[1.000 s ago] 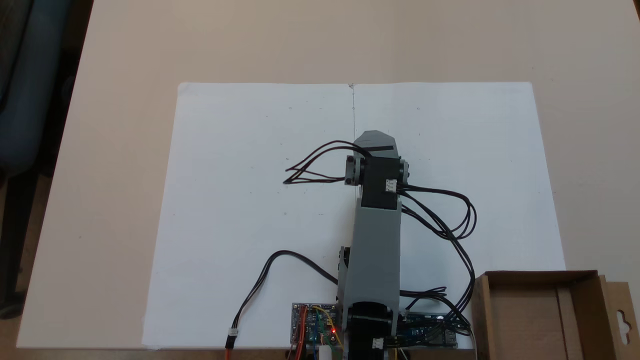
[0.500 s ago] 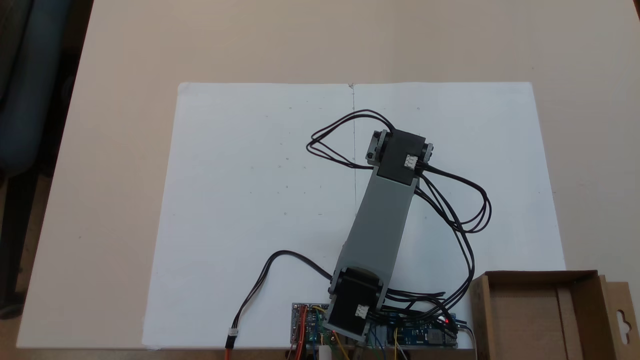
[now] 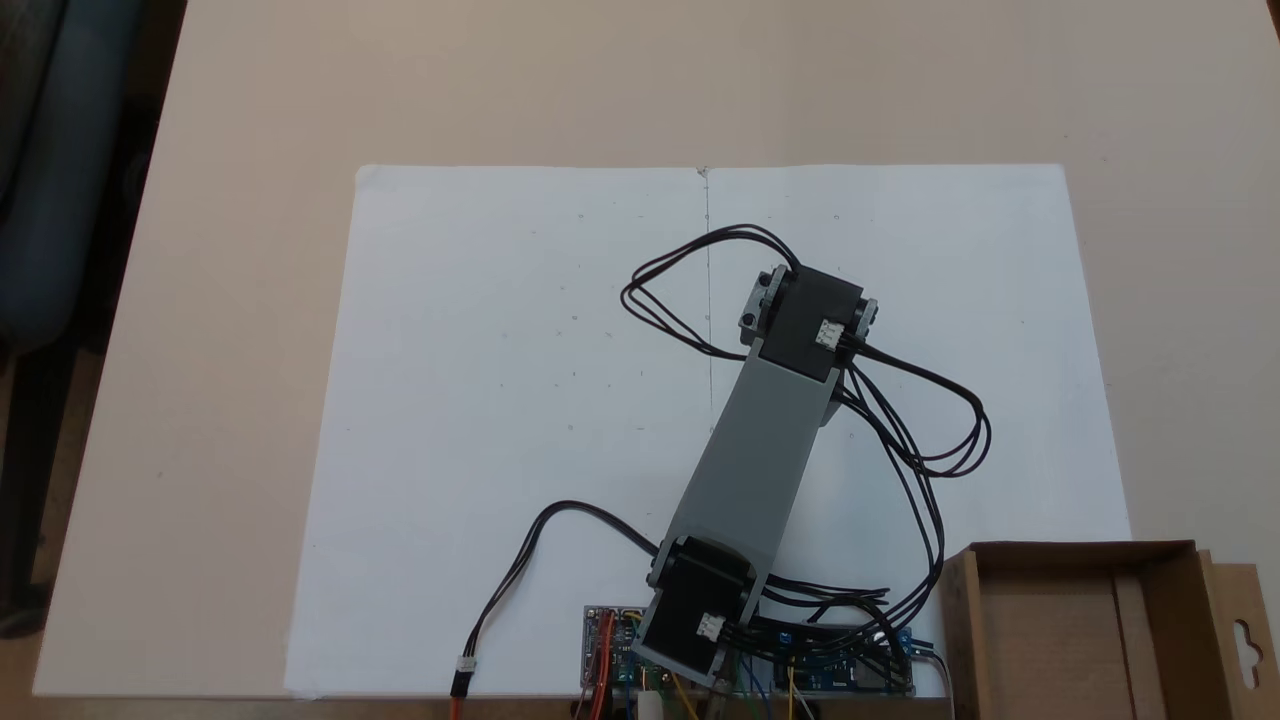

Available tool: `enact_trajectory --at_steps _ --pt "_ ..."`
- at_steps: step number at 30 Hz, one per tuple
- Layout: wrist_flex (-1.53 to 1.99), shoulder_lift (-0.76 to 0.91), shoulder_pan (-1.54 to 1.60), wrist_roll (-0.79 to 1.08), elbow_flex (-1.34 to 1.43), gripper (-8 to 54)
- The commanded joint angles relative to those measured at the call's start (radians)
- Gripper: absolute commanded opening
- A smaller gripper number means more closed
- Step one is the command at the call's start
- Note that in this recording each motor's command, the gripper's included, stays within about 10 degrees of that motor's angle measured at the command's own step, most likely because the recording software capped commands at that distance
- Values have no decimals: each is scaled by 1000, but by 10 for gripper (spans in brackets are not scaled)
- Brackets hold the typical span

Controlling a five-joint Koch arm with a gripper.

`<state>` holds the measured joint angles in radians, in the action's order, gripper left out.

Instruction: Grasp a green dice and put it in the bin.

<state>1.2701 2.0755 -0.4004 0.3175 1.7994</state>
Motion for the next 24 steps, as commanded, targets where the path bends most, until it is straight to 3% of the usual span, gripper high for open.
enact_trajectory --at_steps 1,5,12,24 --pt "75 29 -2 38 -18 444" --pt "69 28 11 -57 -12 450" --pt "67 8 35 -64 -12 446" --pt "-34 -186 37 -133 -20 446"
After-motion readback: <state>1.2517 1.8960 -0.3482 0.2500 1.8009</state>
